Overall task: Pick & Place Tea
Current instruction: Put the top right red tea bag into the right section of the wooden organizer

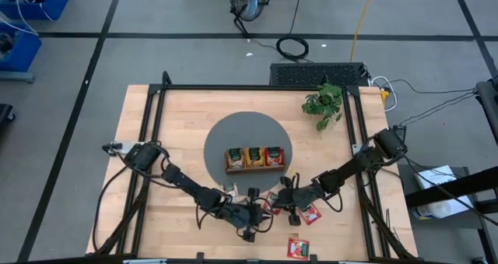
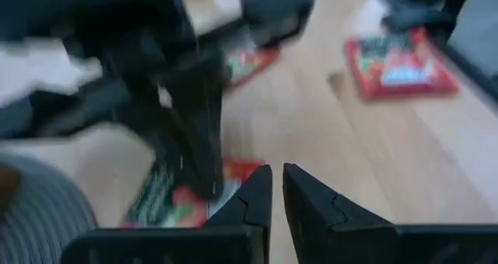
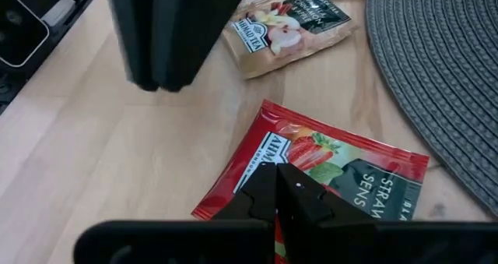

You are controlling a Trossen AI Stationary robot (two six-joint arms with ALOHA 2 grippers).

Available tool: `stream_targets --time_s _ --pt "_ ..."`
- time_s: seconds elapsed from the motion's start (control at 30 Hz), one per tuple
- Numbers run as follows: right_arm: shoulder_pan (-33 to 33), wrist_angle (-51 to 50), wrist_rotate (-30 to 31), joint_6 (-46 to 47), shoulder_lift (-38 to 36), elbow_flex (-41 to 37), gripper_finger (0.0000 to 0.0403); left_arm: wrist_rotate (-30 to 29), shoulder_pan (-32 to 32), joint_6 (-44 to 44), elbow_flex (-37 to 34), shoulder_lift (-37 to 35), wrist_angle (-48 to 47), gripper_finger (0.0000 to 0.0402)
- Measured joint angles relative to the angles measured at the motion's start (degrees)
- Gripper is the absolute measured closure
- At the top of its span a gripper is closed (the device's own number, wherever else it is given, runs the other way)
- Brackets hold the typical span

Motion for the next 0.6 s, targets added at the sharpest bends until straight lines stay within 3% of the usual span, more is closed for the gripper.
stream_targets --time_s 0.4,0.6 --pt "2.09 -0.23 0.17 -5.14 -6.25 -0.11 0.0403 0.55 2.18 -3.01 -0.15 2.48 -1.83 0.0360" --pt "3.07 -5.83 3.43 -4.49 -10.94 -0.07 0.0399 2.54 2.66 -4.14 -0.13 2.81 -3.18 0.0360"
